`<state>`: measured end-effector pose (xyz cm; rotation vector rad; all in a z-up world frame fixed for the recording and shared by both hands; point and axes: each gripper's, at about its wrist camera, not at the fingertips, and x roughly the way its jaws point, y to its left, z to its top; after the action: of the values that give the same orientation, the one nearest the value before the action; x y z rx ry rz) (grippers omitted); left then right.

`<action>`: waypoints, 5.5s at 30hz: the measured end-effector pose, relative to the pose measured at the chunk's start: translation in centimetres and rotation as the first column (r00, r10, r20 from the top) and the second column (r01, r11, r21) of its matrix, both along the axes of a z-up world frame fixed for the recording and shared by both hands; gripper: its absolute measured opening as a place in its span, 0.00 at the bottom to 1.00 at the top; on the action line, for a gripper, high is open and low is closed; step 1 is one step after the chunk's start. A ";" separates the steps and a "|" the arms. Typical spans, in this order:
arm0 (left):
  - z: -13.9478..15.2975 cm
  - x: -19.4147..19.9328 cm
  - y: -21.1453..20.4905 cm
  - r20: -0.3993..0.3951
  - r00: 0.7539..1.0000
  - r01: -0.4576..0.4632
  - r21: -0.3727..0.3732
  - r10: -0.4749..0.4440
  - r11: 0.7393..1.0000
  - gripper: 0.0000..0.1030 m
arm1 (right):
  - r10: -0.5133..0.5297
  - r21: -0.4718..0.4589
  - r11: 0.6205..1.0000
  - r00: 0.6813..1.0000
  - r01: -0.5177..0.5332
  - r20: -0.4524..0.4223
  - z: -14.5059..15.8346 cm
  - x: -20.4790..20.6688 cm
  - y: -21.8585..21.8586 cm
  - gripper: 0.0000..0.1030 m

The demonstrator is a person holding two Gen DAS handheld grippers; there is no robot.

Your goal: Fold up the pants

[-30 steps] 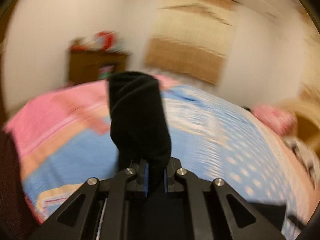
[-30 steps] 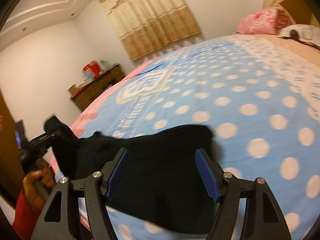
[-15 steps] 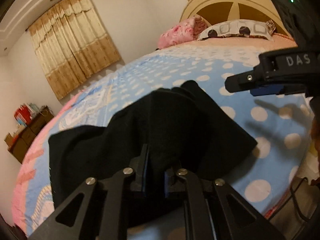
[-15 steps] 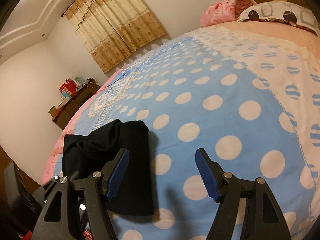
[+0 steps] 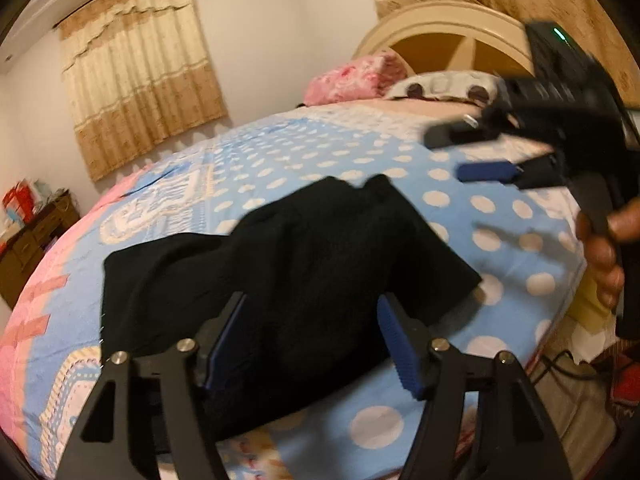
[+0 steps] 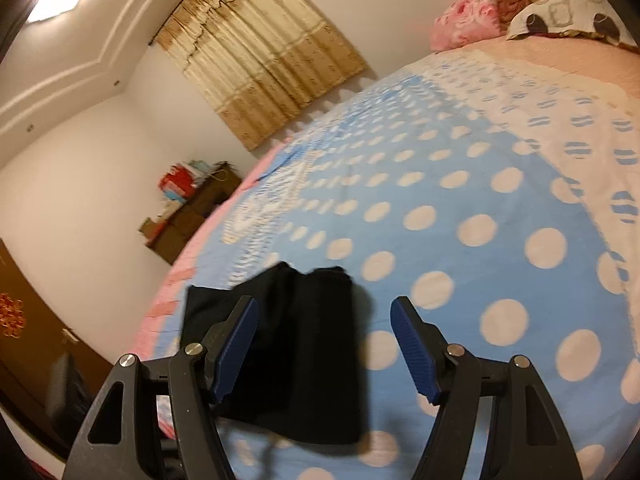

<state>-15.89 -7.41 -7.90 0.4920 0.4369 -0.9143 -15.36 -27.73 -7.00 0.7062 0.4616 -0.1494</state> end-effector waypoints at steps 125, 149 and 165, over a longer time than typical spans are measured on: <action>-1.3 16.1 6.8 -0.233 0.787 -0.591 -0.024 0.571 0.806 0.91 | 0.292 0.253 0.922 0.955 -0.293 0.042 -2.3 10.3 0.4 0.09; -1.3 16.1 6.6 -0.209 0.786 -0.599 -0.020 0.582 0.801 0.92 | 0.283 -0.288 0.903 0.946 -0.318 -0.159 1.0 10.2 4.8 0.05; 0.1 15.5 6.5 -0.119 0.774 -0.626 0.006 0.622 0.780 0.98 | 0.058 -0.476 0.860 0.961 -0.186 -0.271 -2.1 12.0 2.9 0.05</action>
<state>-0.42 -0.90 -7.82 0.2294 0.6412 -0.2965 -3.40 -24.82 -9.12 0.1438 0.6755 -0.2277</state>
